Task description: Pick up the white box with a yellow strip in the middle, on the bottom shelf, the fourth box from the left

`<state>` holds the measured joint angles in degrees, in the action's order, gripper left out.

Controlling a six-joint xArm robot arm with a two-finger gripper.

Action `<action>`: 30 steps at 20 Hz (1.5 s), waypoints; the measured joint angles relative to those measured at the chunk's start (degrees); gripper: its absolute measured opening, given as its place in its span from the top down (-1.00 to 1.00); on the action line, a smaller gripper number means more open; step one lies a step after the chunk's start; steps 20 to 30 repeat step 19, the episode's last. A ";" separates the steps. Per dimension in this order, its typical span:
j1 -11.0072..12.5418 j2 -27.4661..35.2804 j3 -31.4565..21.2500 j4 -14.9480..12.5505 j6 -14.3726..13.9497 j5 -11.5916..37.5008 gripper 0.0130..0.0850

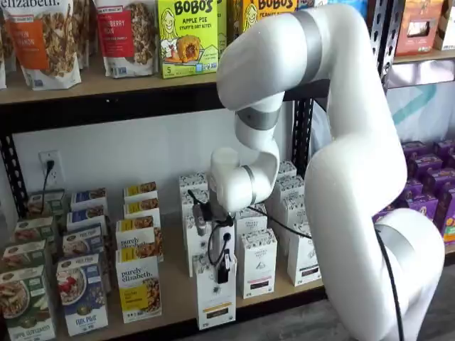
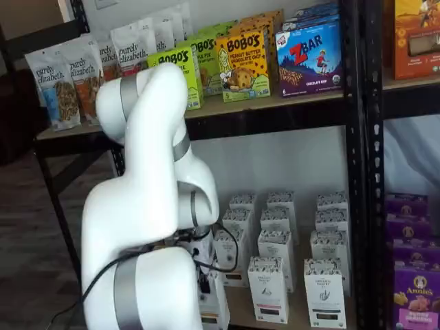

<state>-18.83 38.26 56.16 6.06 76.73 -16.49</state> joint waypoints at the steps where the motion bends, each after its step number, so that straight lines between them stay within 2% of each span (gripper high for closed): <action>1: -0.08 -1.05 -1.22 -0.28 -0.35 0.28 0.11; 3: -0.16 -3.12 -3.63 -1.80 -1.88 0.89 0.11; 7: 0.18 -7.47 -8.33 -7.60 -7.11 1.47 0.11; 9: 0.29 -10.05 -10.86 -8.85 -8.16 1.37 0.11; 19: 1.01 -23.01 -20.95 -6.67 -5.42 -2.07 0.11; 30: 1.01 -23.01 -20.95 -6.67 -5.42 -2.07 0.11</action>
